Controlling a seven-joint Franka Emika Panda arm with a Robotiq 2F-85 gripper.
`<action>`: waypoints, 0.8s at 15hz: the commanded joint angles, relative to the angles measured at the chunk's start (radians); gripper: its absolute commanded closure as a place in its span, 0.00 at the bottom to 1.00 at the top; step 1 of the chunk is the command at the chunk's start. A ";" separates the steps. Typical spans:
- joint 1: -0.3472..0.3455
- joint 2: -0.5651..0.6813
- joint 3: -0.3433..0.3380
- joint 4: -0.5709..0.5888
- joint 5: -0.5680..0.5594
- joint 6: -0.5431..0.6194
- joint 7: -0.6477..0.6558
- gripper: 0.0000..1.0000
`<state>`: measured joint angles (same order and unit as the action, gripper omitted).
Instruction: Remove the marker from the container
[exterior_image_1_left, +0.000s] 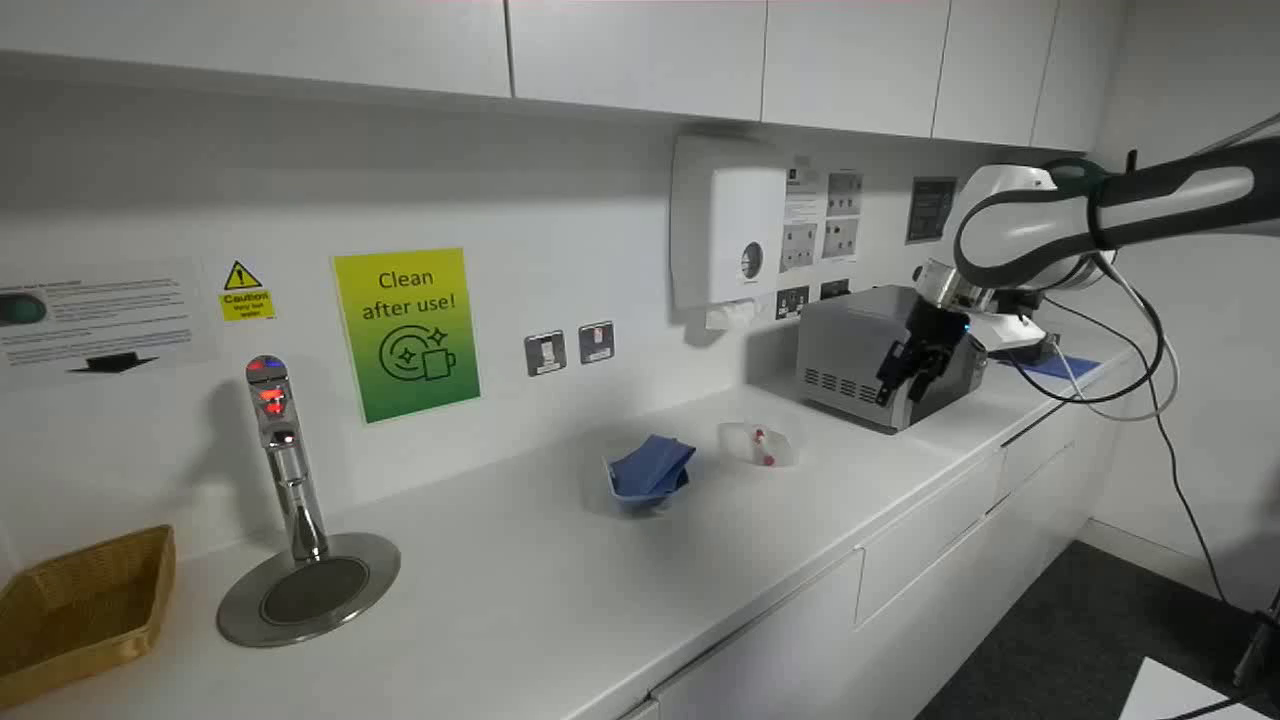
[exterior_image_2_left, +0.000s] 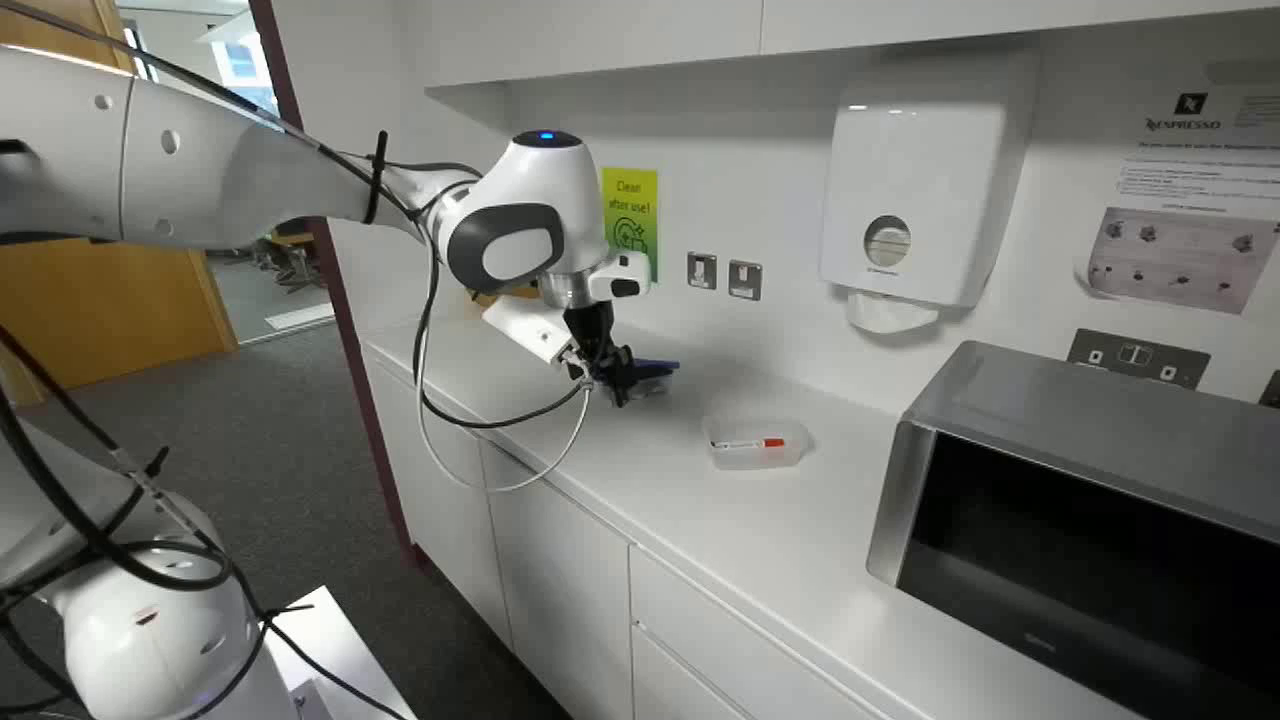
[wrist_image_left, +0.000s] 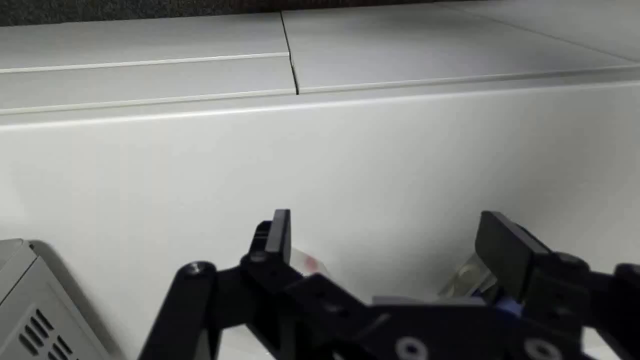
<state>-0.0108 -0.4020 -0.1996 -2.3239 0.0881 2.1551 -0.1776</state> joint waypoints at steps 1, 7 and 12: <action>-0.021 0.003 0.018 0.002 0.009 -0.002 -0.007 0.00; -0.026 0.061 0.035 0.056 0.038 0.034 0.083 0.00; -0.037 0.177 0.054 0.174 0.055 0.042 0.234 0.00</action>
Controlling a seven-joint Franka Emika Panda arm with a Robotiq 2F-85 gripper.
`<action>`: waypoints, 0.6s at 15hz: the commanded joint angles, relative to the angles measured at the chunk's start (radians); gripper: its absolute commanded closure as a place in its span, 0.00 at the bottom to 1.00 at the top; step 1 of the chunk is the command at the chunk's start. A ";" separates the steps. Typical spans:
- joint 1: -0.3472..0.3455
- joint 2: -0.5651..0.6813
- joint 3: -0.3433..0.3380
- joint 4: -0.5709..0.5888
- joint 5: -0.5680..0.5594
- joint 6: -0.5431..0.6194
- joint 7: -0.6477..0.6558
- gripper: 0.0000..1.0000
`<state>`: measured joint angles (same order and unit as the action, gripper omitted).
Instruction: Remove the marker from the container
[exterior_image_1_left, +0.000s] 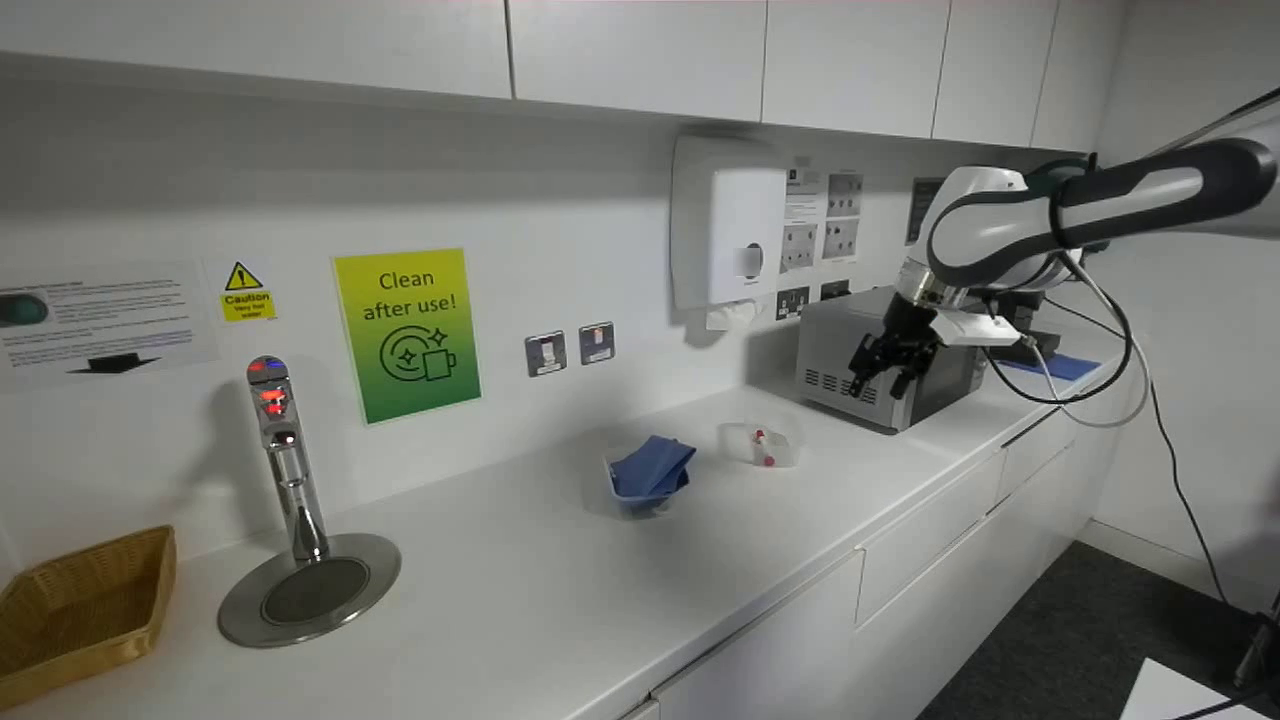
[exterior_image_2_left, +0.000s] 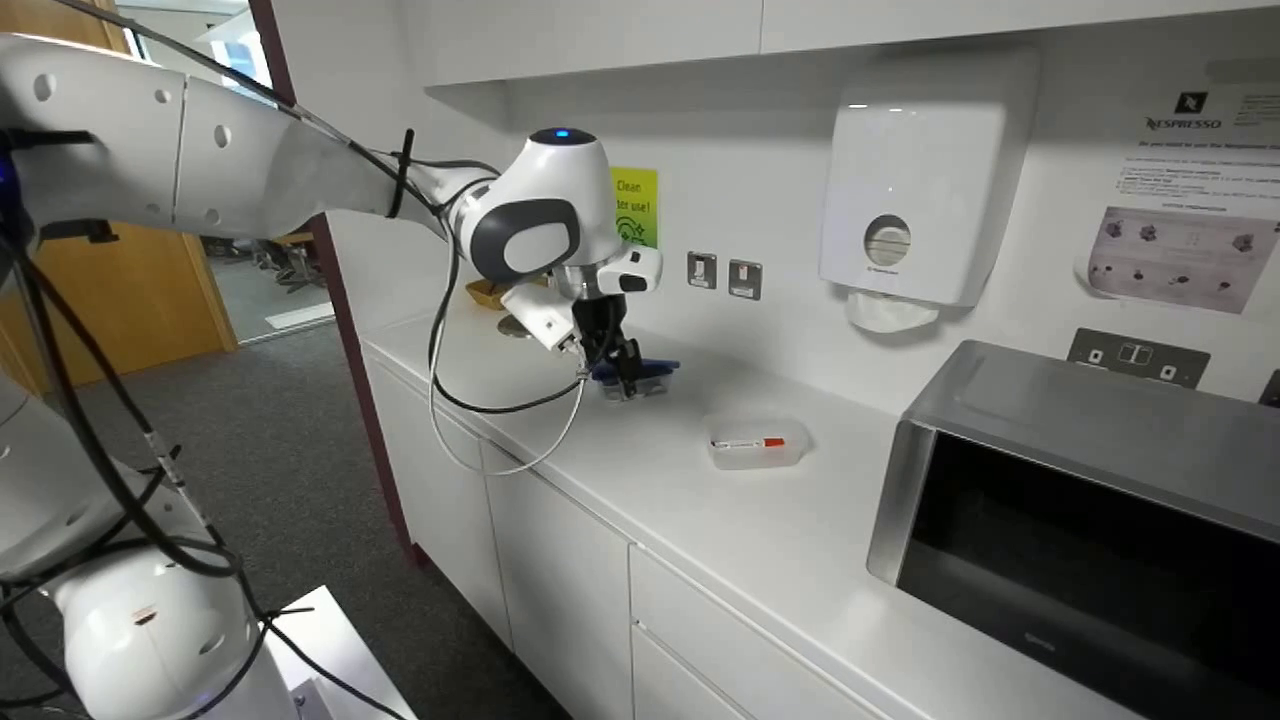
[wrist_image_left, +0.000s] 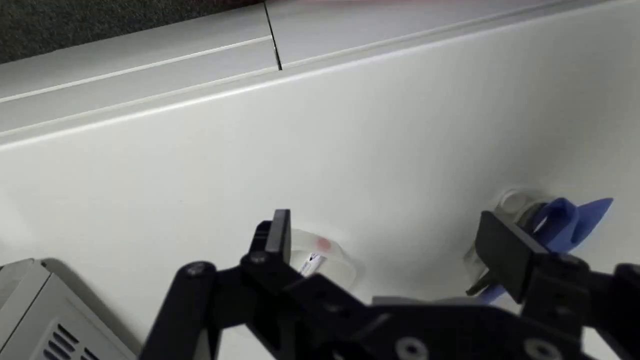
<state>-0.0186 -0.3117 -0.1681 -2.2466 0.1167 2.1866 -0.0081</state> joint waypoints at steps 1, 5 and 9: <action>-0.035 0.112 0.026 0.128 0.024 0.005 0.094 0.00; -0.052 0.203 0.033 0.235 0.020 0.010 0.222 0.00; -0.062 0.285 0.029 0.328 0.115 0.041 0.374 0.00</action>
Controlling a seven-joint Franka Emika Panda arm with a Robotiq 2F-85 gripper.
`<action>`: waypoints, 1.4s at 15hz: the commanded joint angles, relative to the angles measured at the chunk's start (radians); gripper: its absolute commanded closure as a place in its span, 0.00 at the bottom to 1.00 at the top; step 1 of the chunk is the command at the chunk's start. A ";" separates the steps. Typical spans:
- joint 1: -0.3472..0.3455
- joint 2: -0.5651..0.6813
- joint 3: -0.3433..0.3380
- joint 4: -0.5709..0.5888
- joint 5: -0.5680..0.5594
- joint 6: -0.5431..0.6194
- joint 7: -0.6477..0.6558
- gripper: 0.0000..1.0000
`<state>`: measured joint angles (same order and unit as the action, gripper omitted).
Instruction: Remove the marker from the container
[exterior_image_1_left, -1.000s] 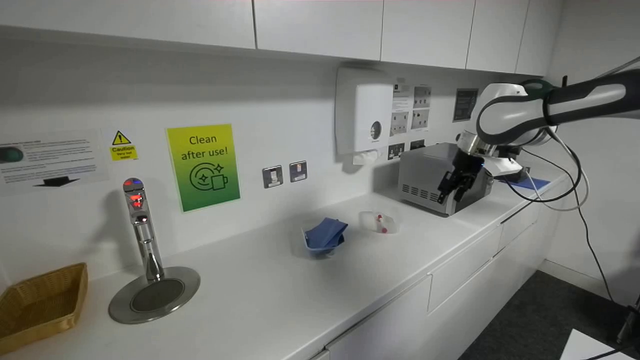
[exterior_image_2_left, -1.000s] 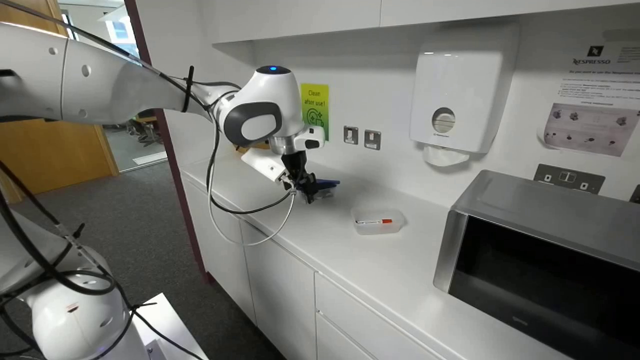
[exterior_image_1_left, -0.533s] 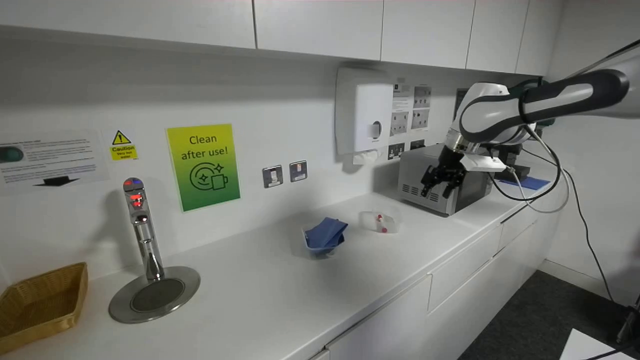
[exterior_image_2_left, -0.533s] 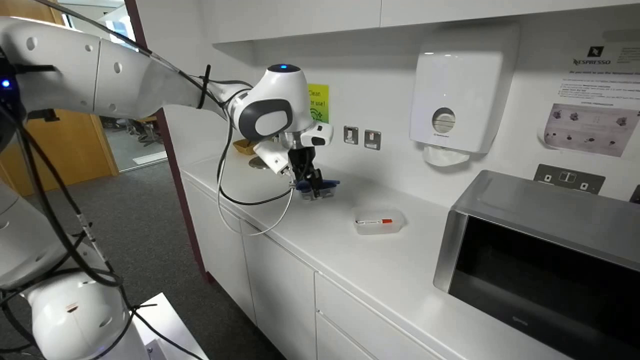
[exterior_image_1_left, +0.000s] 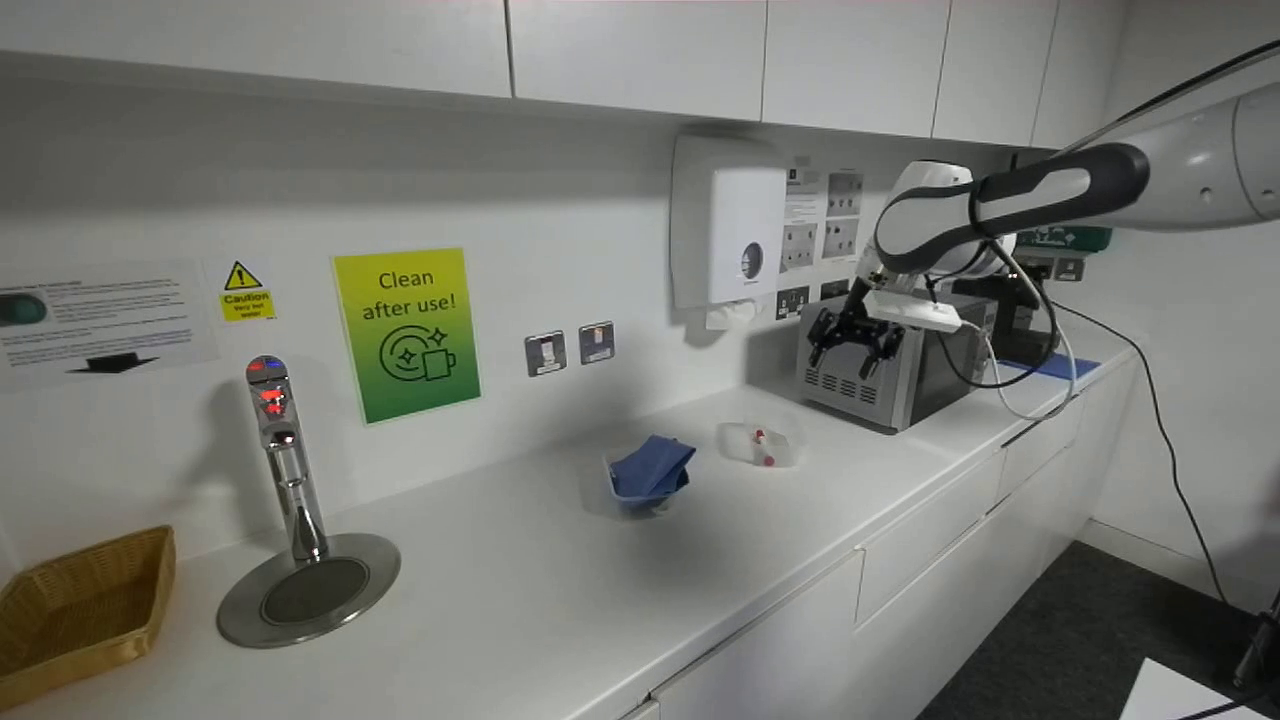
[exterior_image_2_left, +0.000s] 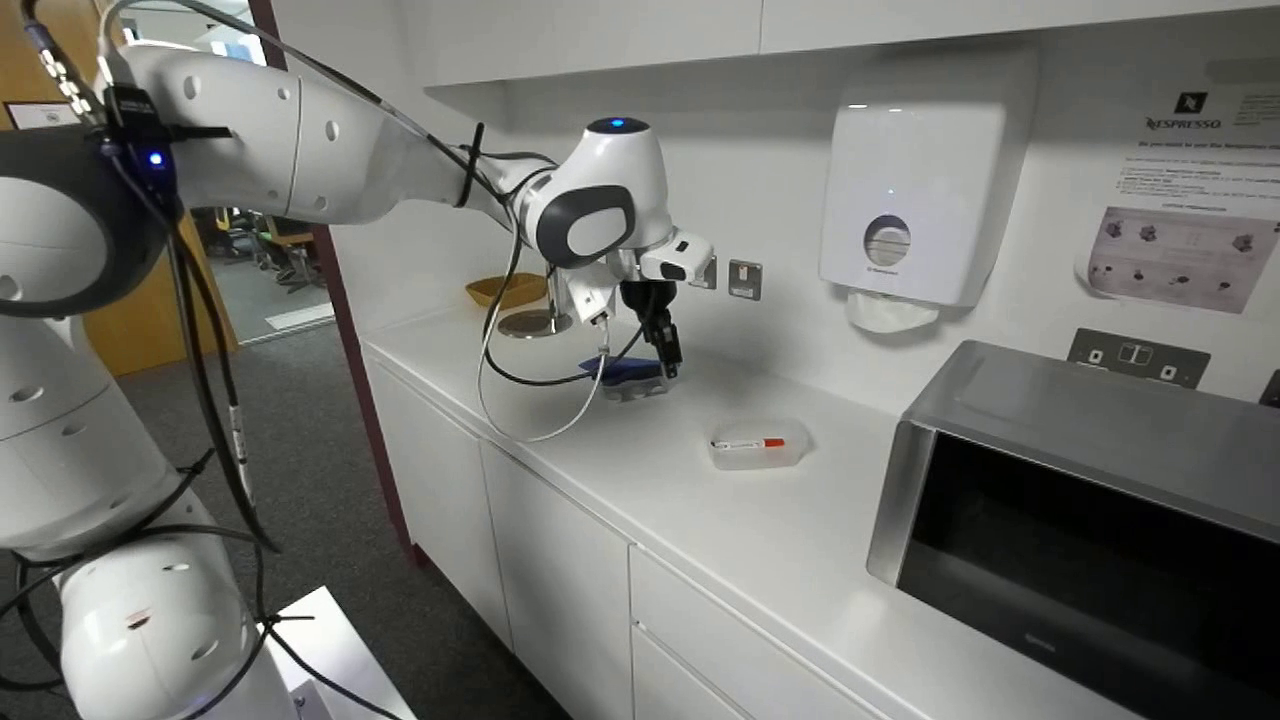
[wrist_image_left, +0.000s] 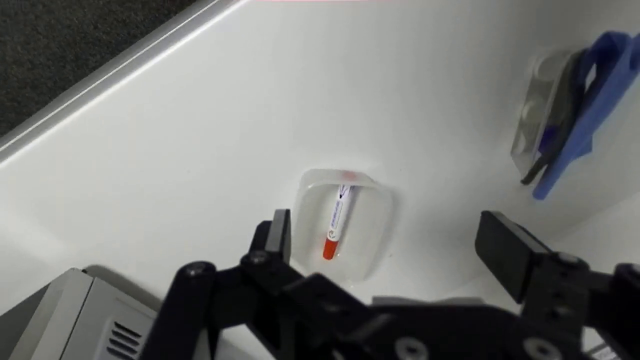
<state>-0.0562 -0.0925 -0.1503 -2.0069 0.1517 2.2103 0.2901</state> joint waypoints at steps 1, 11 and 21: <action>-0.022 0.021 0.018 0.025 0.028 0.001 0.029 0.00; -0.026 0.091 0.015 0.097 0.058 -0.020 0.067 0.00; -0.063 0.321 -0.004 0.402 0.073 -0.179 0.216 0.00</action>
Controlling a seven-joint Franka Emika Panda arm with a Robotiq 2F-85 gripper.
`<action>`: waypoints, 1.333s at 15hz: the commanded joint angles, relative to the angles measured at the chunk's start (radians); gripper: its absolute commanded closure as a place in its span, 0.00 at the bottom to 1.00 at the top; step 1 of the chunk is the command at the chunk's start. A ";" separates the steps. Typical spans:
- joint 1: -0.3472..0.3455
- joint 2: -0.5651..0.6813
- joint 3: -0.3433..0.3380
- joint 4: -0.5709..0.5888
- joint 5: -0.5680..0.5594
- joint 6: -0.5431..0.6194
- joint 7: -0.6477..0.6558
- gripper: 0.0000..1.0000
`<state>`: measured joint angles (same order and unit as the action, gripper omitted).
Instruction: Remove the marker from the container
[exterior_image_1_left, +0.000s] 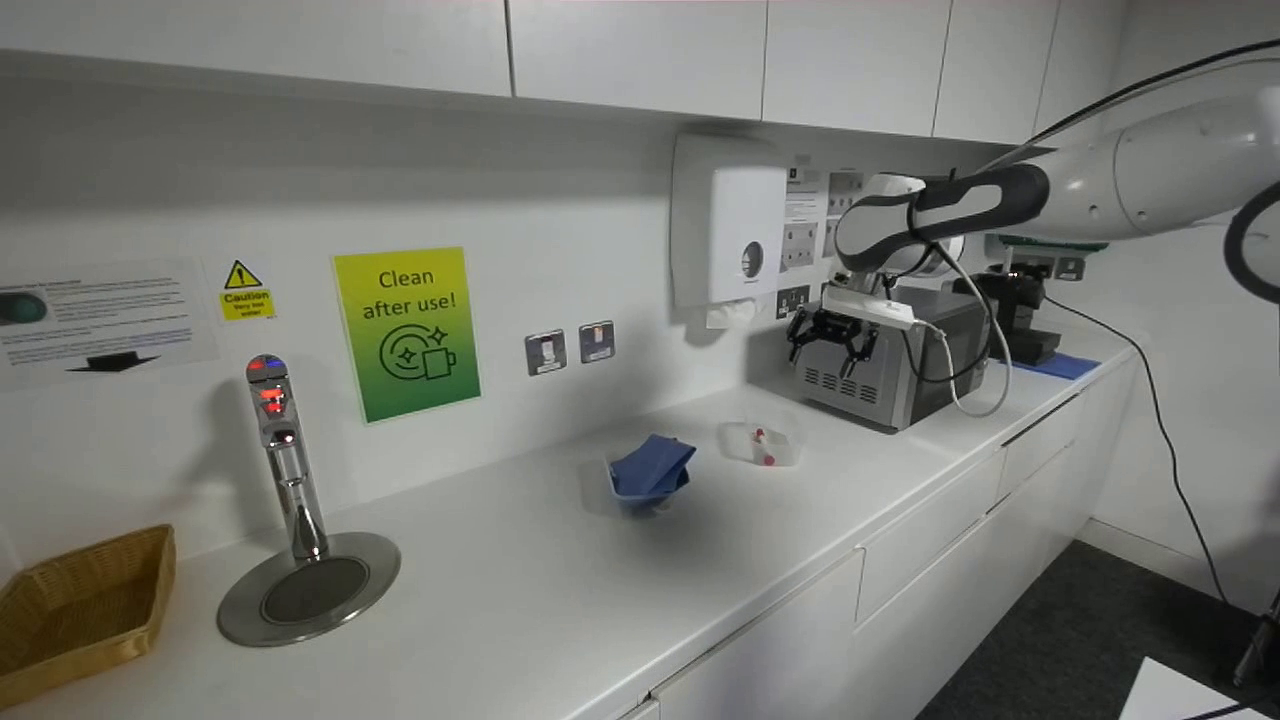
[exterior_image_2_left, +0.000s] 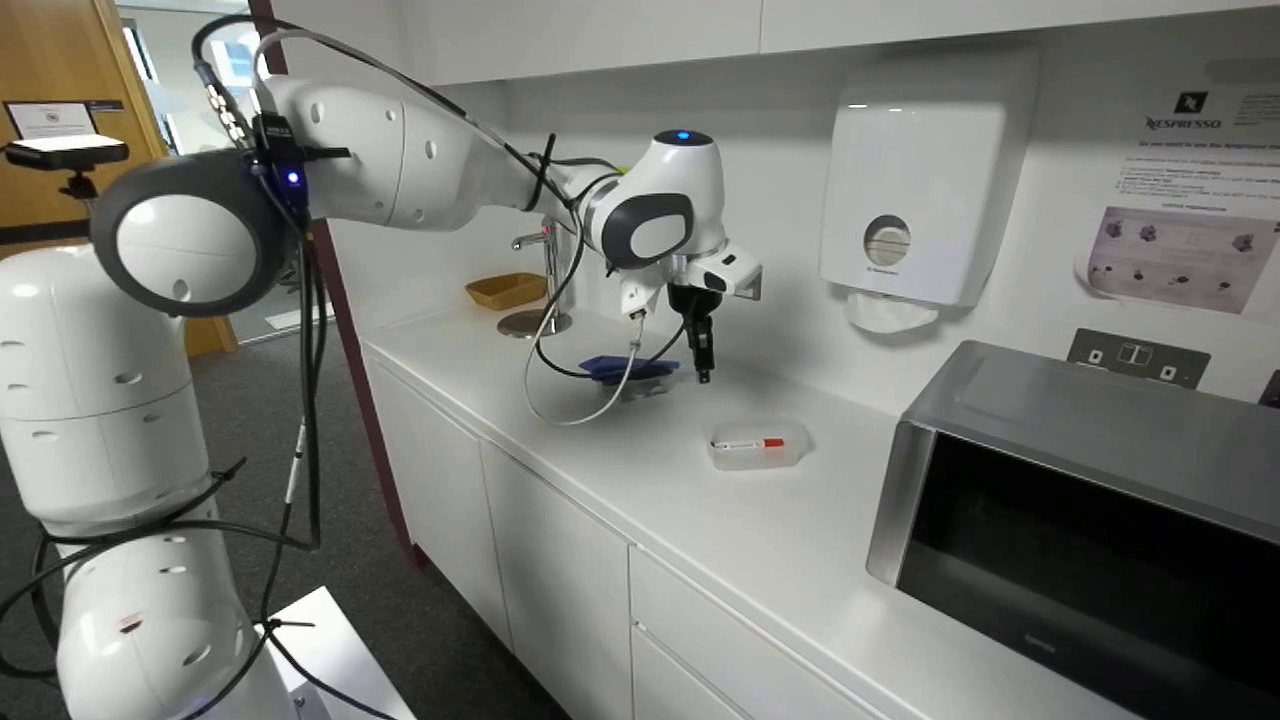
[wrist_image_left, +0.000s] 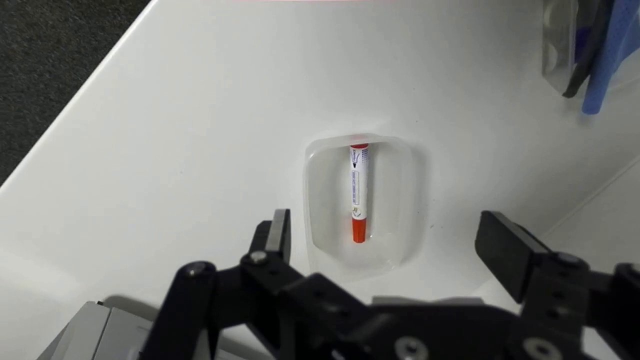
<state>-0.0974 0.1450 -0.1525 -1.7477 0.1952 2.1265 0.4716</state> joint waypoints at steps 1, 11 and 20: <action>-0.026 0.110 -0.003 0.184 0.032 -0.127 0.044 0.00; -0.060 0.379 -0.022 0.509 0.015 -0.305 0.125 0.00; -0.055 0.523 -0.012 0.643 -0.011 -0.301 0.103 0.00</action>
<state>-0.1436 0.6215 -0.1719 -1.1900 0.2019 1.8787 0.5735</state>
